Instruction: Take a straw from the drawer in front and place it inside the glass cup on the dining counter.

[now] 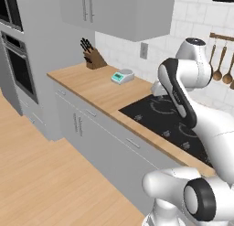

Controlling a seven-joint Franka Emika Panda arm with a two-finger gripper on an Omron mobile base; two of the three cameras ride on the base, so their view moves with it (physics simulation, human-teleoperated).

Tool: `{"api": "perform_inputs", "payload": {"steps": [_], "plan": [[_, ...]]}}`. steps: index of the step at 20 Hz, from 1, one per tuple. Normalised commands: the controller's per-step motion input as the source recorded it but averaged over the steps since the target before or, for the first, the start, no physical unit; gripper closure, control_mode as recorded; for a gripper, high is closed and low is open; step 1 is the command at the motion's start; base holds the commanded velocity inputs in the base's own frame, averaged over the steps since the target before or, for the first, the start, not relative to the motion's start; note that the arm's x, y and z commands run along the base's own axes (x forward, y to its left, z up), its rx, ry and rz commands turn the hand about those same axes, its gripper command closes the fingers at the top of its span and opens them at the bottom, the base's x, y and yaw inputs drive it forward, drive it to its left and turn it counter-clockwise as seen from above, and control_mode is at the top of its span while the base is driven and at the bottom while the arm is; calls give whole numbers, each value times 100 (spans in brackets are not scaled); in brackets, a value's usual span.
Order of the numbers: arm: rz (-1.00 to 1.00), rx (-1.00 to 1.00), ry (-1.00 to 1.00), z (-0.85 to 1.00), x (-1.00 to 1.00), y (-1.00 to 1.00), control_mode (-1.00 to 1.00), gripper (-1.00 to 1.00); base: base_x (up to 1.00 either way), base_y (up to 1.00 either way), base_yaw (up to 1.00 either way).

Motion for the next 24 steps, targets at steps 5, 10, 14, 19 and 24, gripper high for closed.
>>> {"api": "perform_inputs", "payload": {"steps": [5, 10, 14, 19, 24], "plan": [[3, -16, -6, 0, -3, 38, -100, -100, 0, 0, 0], [-5, -46, -6, -27, 0, 100, -100, -100, 0, 0, 0], [-7, -52, -7, -64, 0, 97, -100, -100, 0, 0, 0], [-9, -58, -3, -96, 0, 81, -100, -100, 0, 0, 0], [-11, -56, 0, -100, 3, 38, -100, -100, 0, 0, 0]]}}
